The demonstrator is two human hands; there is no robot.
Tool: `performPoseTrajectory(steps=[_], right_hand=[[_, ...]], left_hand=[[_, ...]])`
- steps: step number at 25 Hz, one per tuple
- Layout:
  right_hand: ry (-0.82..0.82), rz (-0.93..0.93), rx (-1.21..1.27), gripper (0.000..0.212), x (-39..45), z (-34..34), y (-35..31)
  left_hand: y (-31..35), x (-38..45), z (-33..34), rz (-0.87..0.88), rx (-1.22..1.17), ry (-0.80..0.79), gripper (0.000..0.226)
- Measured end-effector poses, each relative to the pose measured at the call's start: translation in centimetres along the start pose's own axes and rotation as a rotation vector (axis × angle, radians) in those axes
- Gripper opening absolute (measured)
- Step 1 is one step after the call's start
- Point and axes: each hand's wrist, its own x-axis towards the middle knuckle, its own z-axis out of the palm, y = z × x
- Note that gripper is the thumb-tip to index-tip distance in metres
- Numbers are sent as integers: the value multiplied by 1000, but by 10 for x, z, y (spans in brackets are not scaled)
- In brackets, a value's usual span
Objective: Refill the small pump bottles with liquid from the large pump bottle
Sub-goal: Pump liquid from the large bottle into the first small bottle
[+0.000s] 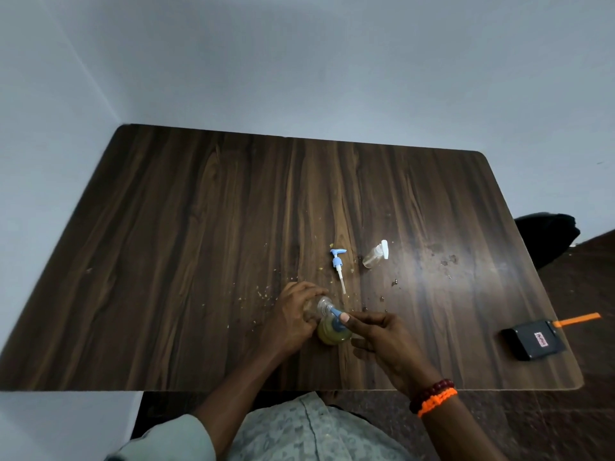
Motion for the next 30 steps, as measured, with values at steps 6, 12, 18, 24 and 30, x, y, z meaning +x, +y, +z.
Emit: performPoseTrajectory(steps=[6,12,18,24,30], right_hand=[[62,-30,-41,29,-6,9,-5],[38,28,-21,22,-10,4,-13],[125,21,-54,10,-11,10,-10],[129,69,-58,33,-12,4,-15],[125,103,-75,45,-12,3,-15]], left_hand=[[-1,-5,-2,-7,9,-21,47],[3,-3,-4,-4,-10,-7,44],[1,-7,-2,-21,9,-18,46],[5,-6,-3,22,-10,5,47],[5,-8,0,2,-14,-17,48]])
